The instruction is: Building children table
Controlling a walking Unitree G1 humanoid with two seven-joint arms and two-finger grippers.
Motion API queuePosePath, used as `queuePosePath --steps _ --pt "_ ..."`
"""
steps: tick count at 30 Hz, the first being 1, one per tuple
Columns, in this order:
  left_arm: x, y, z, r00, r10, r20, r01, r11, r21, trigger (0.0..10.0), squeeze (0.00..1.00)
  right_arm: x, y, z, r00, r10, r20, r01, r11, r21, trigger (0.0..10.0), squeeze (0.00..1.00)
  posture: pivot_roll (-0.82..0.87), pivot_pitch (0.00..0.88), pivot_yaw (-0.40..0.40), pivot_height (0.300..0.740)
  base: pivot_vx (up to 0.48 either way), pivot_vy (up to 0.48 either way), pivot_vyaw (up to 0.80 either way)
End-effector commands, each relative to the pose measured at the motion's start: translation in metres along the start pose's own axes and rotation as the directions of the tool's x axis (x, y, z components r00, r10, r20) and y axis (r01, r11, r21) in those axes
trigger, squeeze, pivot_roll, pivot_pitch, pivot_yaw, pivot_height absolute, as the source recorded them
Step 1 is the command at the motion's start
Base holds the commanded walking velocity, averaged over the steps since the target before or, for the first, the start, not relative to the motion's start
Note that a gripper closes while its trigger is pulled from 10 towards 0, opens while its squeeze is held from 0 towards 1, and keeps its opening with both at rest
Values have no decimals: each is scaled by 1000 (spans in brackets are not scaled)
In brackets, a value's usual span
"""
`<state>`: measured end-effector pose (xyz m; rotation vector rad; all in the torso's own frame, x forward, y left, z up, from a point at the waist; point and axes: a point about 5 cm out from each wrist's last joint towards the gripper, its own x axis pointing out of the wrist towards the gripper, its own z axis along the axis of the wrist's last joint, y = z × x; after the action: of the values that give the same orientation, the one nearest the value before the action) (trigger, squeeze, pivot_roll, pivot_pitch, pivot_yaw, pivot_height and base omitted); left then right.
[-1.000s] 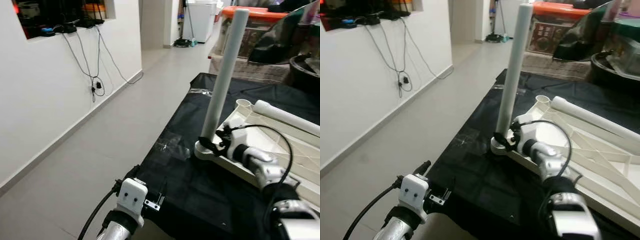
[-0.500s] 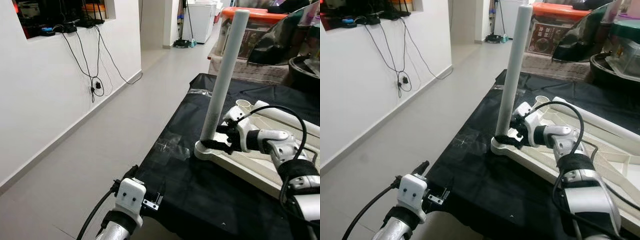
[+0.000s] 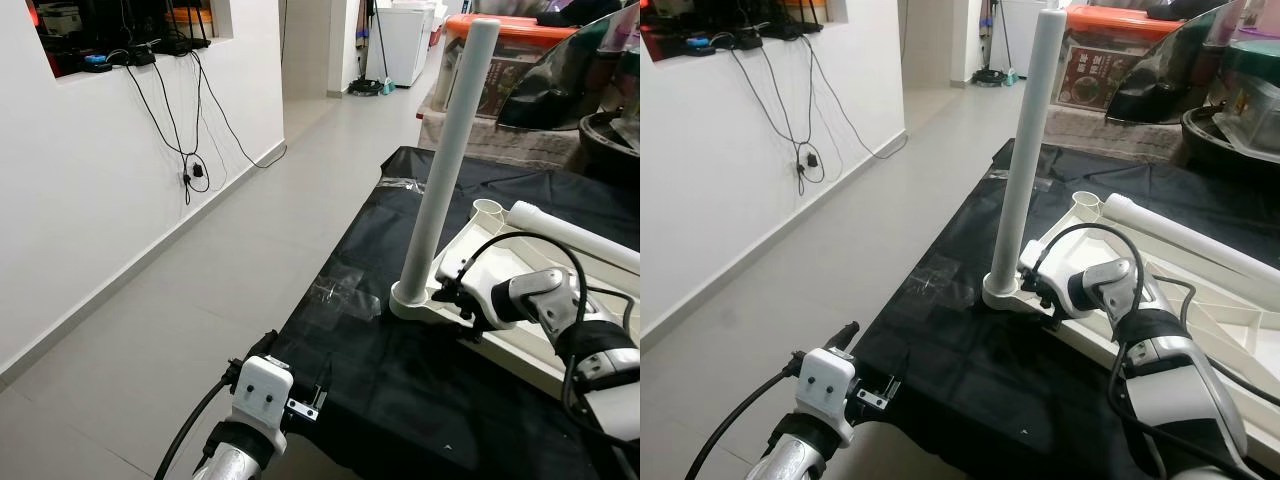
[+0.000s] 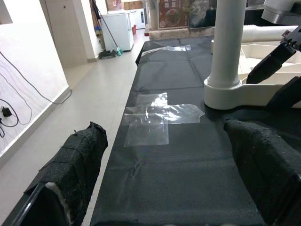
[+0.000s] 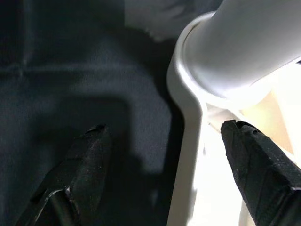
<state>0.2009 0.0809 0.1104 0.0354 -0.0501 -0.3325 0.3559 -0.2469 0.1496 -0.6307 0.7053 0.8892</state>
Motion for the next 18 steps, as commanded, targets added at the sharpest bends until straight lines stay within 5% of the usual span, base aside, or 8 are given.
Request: queuePosePath --steps 1,2,6,7,18 --pt "-1 0 -2 1000 3 -17 -3 1000 -6 10000 0 4 1 3 998 11 -61 -14 998 -61 8588 0 65 0 -32 740 0 0 0" --pt "-1 0 -2 1000 3 -17 -3 1000 -5 10000 0 6 2 3 996 20 -89 -28 996 -89 4078 0 64 0 -32 740 0 0 0" --pt "0 0 -2 1000 3 -17 -3 1000 -5 10000 0 9 4 3 993 28 -112 -41 993 -115 3686 0 64 0 -32 740 0 0 0" --pt "0 0 -2 1000 3 -17 -3 1000 -5 10000 0 11 5 3 991 31 -131 -49 990 -132 0 0 64 0 -32 740 0 0 0" --pt "1 0 -2 1000 5 -16 -5 1000 -8 10000 0 17 12 11 974 98 -204 -158 940 -302 0 0 60 0 -37 740 0 0 0"
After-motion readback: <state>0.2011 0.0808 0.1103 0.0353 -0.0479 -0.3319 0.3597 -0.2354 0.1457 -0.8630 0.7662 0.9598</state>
